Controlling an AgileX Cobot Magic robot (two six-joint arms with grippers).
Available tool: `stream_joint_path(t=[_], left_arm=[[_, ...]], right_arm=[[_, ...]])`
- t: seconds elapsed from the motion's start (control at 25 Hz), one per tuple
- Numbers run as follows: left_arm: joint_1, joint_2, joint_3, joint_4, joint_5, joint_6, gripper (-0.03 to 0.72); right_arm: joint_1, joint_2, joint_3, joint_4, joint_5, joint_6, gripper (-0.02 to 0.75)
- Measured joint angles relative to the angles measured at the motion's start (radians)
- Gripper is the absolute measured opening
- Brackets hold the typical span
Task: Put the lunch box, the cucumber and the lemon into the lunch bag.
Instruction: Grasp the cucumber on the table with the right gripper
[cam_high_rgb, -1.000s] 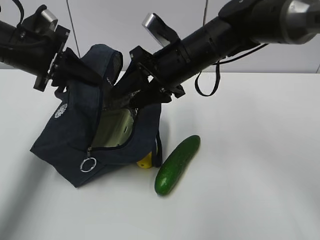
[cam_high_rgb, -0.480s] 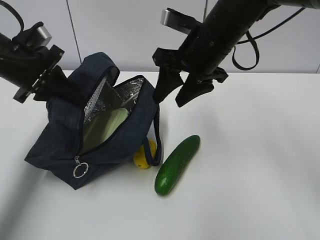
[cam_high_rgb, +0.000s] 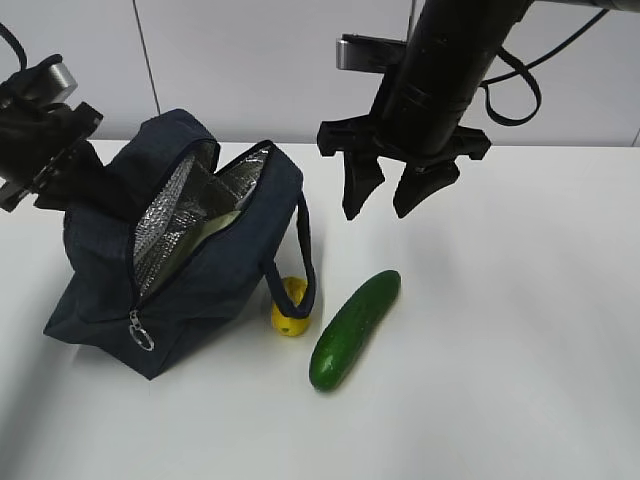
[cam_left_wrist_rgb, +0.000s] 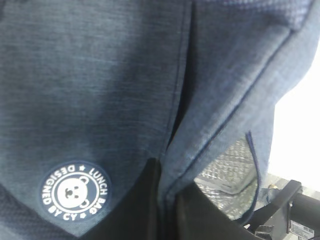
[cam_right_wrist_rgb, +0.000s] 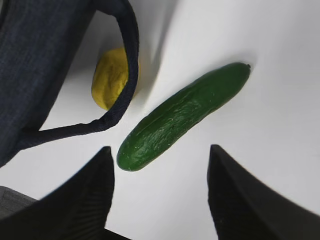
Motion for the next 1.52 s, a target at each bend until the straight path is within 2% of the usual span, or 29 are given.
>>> stream_joint_path(t=[0.44,0.84,1.32,1.52], left_arm=[[0.055,-0.004,-0.002,0.043,0.002,0.0,-0.009],[0.055,-0.004,-0.004,0.059,0.002,-0.011,-0.009],[0.055,-0.004,-0.004,0.064,0.002,-0.022,-0.009],[0.055,-0.004,-0.004,0.066,0.002,-0.023,-0.009]], right_arm=[[0.002,0.035,-0.001,-0.035,0.0,0.175,0.442],[0.002,0.133,-0.001,-0.035,0.0,0.24,0.442],[0.004,0.158,-0.001,-0.079,0.0,0.46,0.442],[0.011,0.204,-0.001,-0.019,-0.002,0.483,0.442]])
